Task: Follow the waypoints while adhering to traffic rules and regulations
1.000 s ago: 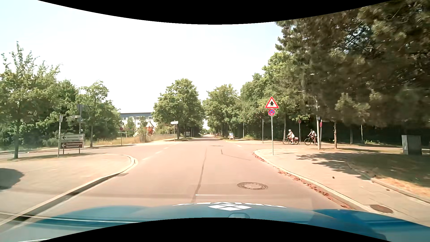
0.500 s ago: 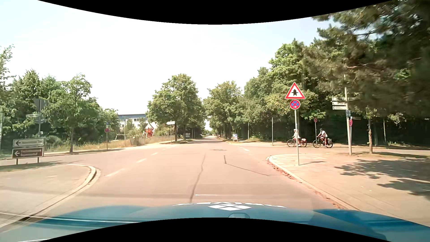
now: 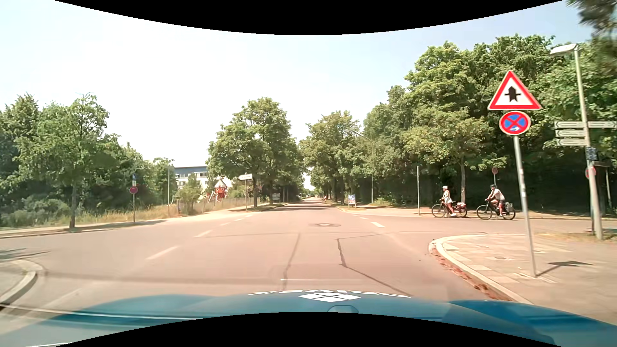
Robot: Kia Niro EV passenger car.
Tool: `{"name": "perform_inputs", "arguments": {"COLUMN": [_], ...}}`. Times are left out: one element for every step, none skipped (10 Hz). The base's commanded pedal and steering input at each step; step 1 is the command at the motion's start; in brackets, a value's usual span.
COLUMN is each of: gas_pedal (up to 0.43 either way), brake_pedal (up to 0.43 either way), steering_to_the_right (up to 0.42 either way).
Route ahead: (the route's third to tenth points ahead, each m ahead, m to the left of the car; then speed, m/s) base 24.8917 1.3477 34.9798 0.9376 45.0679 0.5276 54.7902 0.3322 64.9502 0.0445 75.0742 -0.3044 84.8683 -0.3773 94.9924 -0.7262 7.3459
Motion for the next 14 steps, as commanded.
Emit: {"name": "perform_inputs", "arguments": {"gas_pedal": [0.157, 0.157, 0.15, 0.15, 0.13, 0.13, 0.13, 0.13, 0.13, 0.11, 0.11, 0.11, 0.11, 0.11], "brake_pedal": [0.0, 0.0, 0.0, 0.0, 0.0, 0.0, 0.0, 0.0, 0.0, 0.0, 0.0, 0.0, 0.0, 0.0], "steering_to_the_right": [-0.059, -0.041, -0.019, -0.004, 0.0, 0.001, 0.002, 0.005, 0.01, 0.011, 0.011, 0.013, 0.014, 0.013]}}
